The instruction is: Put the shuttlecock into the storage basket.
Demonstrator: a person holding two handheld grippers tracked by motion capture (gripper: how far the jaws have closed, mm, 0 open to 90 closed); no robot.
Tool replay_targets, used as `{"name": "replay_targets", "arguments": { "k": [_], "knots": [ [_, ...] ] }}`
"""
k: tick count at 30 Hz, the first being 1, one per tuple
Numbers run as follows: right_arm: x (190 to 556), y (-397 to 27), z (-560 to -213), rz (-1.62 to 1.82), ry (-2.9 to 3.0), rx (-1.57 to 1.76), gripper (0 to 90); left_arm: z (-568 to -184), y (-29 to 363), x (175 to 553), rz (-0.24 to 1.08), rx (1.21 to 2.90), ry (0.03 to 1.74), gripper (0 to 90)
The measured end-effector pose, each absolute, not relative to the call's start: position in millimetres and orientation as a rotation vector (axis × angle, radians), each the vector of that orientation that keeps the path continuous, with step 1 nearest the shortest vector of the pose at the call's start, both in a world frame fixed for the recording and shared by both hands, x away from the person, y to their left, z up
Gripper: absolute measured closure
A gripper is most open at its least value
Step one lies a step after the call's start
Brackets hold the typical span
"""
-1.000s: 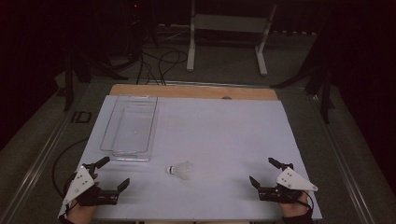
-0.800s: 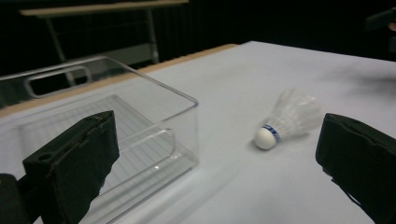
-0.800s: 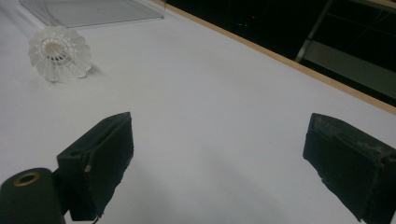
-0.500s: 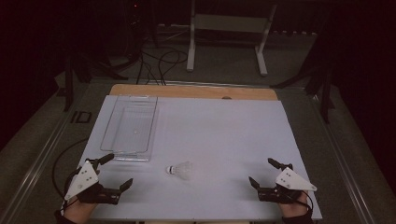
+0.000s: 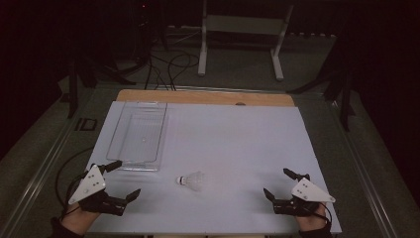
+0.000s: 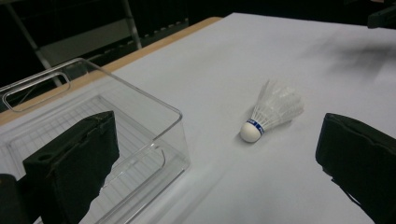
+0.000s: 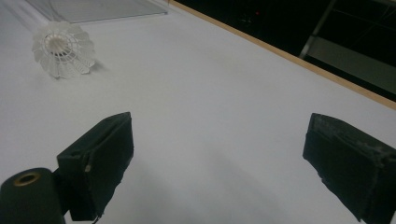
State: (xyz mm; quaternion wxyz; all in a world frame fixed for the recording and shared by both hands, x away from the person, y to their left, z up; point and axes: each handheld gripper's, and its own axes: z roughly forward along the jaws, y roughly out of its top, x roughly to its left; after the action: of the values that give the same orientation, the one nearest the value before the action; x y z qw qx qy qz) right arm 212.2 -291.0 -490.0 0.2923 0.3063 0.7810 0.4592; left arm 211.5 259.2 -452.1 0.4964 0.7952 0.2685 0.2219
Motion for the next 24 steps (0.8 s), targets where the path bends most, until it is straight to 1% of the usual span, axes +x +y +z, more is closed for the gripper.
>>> {"name": "replay_targets", "arguments": {
  "k": [8,14,17,20,24],
  "knots": [
    [212.3,-290.8,-490.0,1.228,2.084,0.816,8.6,-445.7,258.7,215.1,0.532,1.986,0.638,0.2],
    [212.5,-290.6,-490.2,1.23,2.087,0.816,8.6,-438.9,254.8,217.9,0.503,2.067,0.628,0.1],
    [212.4,-290.5,-490.2,1.231,2.087,0.816,8.6,-437.7,253.3,219.2,0.477,2.093,0.631,0.1],
    [212.5,-290.7,-490.1,1.234,2.088,0.817,8.6,-438.0,248.4,220.7,0.438,2.154,0.61,0.1],
    [212.5,-290.6,-490.0,1.235,2.088,0.816,8.6,-438.8,244.6,221.5,0.437,2.205,0.578,0.1]
  ]
}}
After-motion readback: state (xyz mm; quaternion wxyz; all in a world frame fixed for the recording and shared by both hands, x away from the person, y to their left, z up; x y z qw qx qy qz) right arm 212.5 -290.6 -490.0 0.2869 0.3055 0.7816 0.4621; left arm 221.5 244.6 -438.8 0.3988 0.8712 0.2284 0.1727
